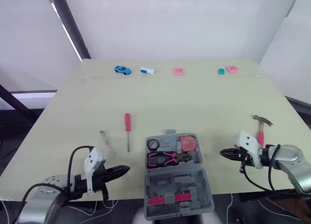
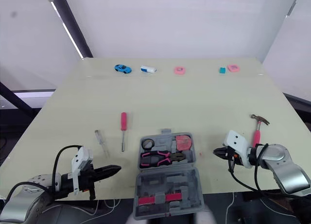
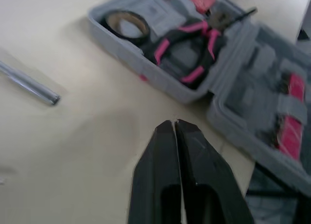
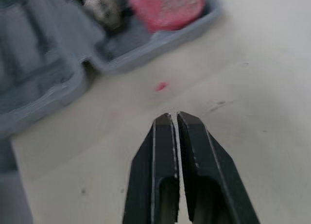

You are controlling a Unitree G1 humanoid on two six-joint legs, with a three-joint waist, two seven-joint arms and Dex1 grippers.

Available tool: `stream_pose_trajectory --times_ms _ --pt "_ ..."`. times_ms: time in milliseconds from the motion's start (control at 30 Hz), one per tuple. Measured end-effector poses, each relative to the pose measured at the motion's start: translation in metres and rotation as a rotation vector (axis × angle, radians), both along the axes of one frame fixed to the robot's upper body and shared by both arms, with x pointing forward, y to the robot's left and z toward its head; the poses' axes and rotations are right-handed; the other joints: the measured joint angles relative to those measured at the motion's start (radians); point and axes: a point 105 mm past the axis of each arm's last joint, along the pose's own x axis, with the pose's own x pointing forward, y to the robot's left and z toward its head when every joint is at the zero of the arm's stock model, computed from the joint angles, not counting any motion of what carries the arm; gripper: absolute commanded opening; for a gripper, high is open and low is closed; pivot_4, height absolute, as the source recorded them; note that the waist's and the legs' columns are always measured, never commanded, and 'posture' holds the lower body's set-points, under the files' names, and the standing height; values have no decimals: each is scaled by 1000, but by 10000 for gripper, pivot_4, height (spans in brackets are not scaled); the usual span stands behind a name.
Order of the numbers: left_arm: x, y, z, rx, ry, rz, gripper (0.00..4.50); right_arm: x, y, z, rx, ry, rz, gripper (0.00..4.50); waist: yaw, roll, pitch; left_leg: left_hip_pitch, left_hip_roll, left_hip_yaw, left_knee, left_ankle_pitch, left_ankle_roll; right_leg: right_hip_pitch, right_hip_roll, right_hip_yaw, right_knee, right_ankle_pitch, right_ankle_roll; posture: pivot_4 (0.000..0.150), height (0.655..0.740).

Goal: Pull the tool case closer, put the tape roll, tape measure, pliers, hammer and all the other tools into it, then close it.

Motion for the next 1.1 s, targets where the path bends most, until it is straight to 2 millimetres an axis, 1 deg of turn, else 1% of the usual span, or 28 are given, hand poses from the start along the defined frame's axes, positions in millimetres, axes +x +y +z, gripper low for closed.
stream_pose_trajectory --times_ms 133,200,300,333,500,700,867,900,1100 --pt "4 -1 -8 42 15 -64 1382 0 16 -4 -73 17 115 759 3 0 1 0 0 1 1 0 0 0 0 0 2 0 0 1500 7400" --pt "7 -4 -14 64 25 -99 1382 -1 26 -11 -101 34 161 759 4 -1 1 0 0 1 2 0 0 0 0 0 3 0 0 1500 7400" --pt "9 -7 -17 85 24 -125 1382 -1 31 -18 -129 49 186 759 5 -1 1 0 0 1 3 0 0 0 0 0 2 0 0 1500 7400" --pt "11 -9 -18 90 24 -139 1382 1 32 -20 -146 45 192 759 5 -1 1 0 0 1 3 0 0 0 0 0 2 0 0 1500 7400" --pt "26 -34 -18 93 -17 -205 1382 7 47 -22 -208 12 253 759 6 0 1 -1 0 1 6 0 0 0 1 -1 5 2 3 1500 7400" --pt "34 -46 -16 98 -35 -243 1382 3 55 -26 -226 26 298 759 4 0 1 -1 0 1 9 0 0 0 1 -1 7 2 3 1500 7400" --pt "35 -52 -20 98 -28 -262 1382 3 58 -26 -233 31 296 759 5 0 1 -2 0 0 14 0 0 2 1 -1 8 2 2 1500 7400" --pt "36 -53 -24 90 -18 -258 1382 3 61 -27 -233 30 299 759 3 -1 1 -2 1 0 15 0 0 2 1 -2 8 1 1 1500 7400" --pt "39 -52 -25 81 -37 -267 1382 4 63 -27 -229 39 292 759 4 0 1 -1 1 0 15 0 0 3 2 -2 9 2 0 1500 7400"
